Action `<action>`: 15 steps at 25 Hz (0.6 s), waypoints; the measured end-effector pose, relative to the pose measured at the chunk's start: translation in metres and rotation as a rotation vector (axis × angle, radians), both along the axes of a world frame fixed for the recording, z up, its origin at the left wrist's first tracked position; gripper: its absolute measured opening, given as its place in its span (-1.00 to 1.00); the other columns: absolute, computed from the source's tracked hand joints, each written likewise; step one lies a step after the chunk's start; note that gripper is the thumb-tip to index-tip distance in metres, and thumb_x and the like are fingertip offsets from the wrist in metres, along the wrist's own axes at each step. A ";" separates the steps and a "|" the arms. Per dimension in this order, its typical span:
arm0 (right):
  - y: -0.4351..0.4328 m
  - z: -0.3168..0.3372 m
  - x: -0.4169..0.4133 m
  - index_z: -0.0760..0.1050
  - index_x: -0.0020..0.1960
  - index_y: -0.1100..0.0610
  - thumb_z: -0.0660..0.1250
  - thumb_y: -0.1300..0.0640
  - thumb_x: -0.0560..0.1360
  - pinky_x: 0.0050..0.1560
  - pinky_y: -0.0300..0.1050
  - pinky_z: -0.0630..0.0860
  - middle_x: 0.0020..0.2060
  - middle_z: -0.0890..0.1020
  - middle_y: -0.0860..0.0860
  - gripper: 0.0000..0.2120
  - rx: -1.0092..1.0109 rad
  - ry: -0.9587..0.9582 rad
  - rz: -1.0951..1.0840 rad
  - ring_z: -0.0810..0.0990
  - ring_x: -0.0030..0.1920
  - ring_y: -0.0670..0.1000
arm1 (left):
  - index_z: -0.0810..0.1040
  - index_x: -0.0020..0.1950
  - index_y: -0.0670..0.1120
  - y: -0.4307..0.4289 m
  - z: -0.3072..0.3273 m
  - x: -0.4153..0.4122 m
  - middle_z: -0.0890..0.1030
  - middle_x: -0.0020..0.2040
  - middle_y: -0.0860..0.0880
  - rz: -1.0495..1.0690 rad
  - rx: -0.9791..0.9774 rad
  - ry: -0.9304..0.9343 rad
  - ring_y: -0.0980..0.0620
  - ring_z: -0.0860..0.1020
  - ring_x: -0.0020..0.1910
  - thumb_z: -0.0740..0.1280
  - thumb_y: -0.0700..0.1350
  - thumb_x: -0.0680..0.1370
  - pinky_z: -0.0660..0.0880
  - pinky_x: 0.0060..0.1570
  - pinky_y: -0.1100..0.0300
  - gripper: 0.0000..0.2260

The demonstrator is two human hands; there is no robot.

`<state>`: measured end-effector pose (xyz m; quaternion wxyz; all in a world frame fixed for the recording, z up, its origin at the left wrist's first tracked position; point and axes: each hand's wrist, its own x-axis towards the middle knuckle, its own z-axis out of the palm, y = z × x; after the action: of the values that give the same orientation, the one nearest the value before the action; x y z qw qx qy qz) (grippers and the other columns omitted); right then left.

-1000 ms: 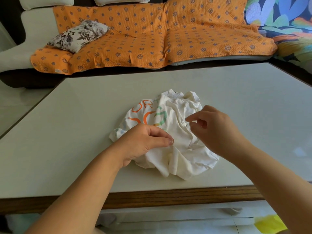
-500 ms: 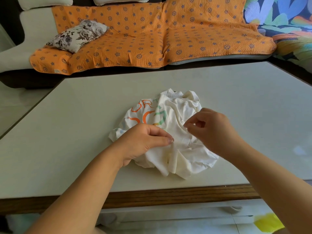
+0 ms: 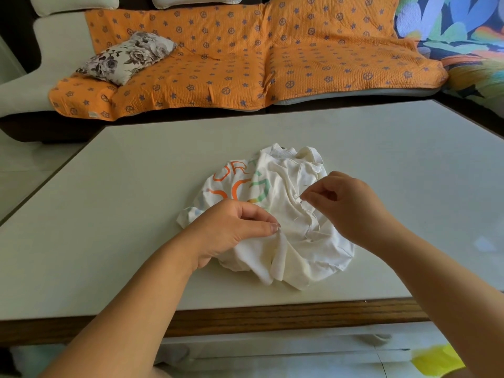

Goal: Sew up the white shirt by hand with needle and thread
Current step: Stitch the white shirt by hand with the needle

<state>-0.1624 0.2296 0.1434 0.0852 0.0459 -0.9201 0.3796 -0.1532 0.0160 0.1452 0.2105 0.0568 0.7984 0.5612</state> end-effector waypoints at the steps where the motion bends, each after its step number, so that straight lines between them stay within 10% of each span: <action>1: 0.001 0.000 0.000 0.66 -0.12 0.09 0.33 0.16 0.55 -0.23 -0.54 0.31 -0.23 0.51 -0.12 -0.85 0.014 0.023 -0.016 0.49 -0.24 -0.28 | 0.72 -0.17 0.04 0.000 0.000 0.000 0.72 -0.12 0.08 0.001 0.009 -0.005 0.25 0.63 -0.03 0.47 -0.13 0.46 0.40 0.10 0.31 -0.93; 15: 0.002 0.001 0.002 0.66 0.06 0.08 0.21 0.21 0.60 -0.24 -0.52 0.32 -0.20 0.44 -0.19 -0.75 0.046 0.119 -0.046 0.46 -0.28 -0.24 | 0.72 -0.17 0.03 -0.002 0.000 0.001 0.72 -0.11 0.08 0.015 0.033 0.013 0.23 0.63 -0.05 0.44 -0.14 0.50 0.42 0.12 0.28 -0.90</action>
<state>-0.1602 0.2316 0.1443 0.1471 0.0492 -0.9227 0.3530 -0.1527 0.0142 0.1452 0.2000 0.0578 0.7909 0.5754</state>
